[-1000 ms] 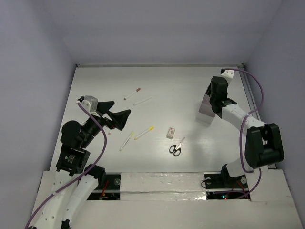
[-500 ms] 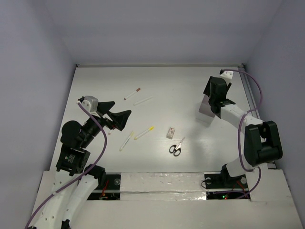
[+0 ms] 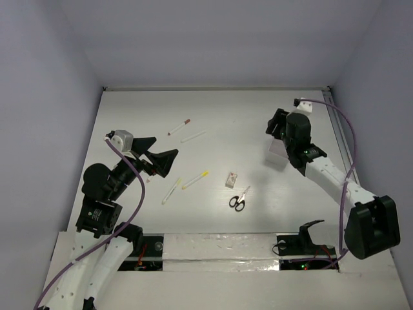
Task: Sort the stationery into containers
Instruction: Pick up the stationery from the center of the board.
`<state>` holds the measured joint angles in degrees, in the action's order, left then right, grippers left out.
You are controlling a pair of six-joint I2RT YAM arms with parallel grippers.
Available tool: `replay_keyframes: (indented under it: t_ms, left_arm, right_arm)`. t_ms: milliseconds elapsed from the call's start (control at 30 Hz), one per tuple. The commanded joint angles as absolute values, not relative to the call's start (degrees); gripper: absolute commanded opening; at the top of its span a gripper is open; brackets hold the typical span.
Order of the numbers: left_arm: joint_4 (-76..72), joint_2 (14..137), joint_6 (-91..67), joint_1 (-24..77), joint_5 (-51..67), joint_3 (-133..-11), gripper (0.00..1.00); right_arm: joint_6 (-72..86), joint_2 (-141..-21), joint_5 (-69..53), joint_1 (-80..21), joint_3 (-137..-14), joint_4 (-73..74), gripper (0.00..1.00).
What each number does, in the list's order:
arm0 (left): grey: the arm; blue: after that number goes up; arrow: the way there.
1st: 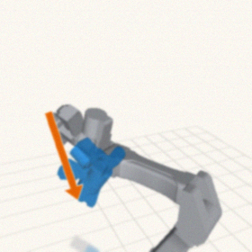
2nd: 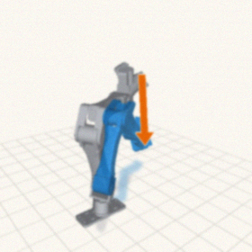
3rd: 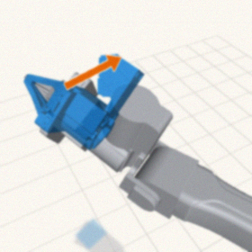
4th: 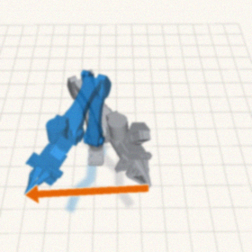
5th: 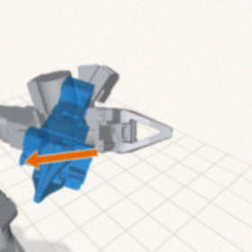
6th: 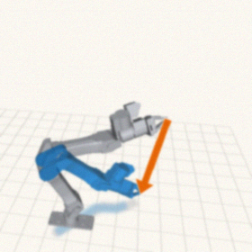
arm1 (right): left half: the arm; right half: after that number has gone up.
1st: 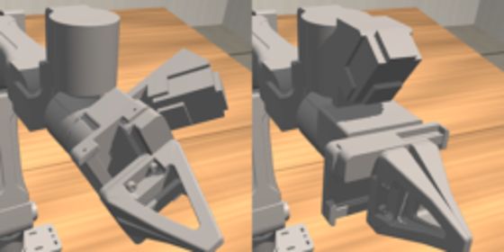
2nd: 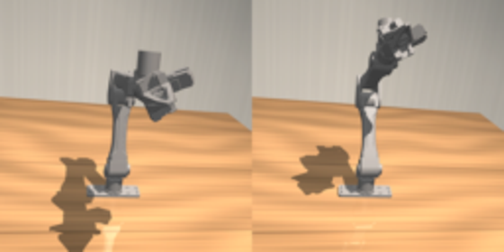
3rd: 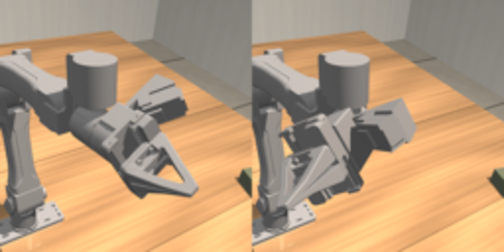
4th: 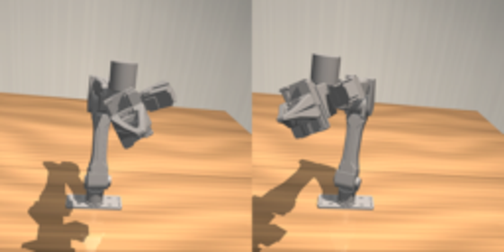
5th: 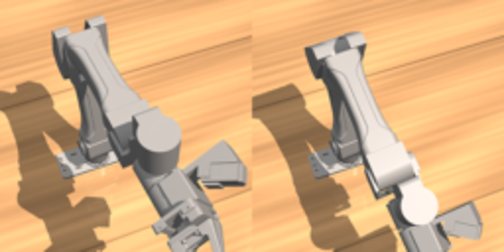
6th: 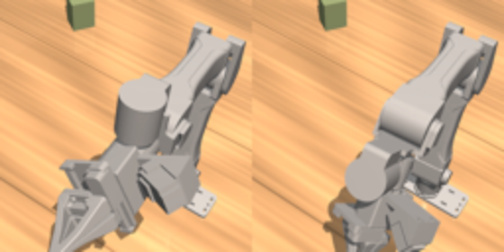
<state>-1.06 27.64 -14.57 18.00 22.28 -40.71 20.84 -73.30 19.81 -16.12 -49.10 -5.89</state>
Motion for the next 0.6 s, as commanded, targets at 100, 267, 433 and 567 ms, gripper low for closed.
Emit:
replay_keyframes:
  t_ms: [100,267,433,567]
  left_arm:
    - [-4.4,27.51,-14.24,18.28,23.2,-39.99,0.99]
    - [-4.31,27.6,-14.15,18.28,23.2,-39.99,0.99]
    - [-4.31,27.6,-14.15,18.28,23.2,-39.99,0.99]
    - [-4.39,27.42,-14.15,18.28,23.29,-39.99,0.99]
  right_arm:
    - [26.98,-72.77,3.28,-26.26,-45.0,-0.18,0.57]
    - [29.26,-76.46,1.85,-33.92,-43.95,4.48,0.61]
    - [31.29,-78.31,-2.1,-36.82,-44.12,8.25,0.75]
    - [32.78,-81.12,-5.18,-37.44,-42.37,8.18,0.78]
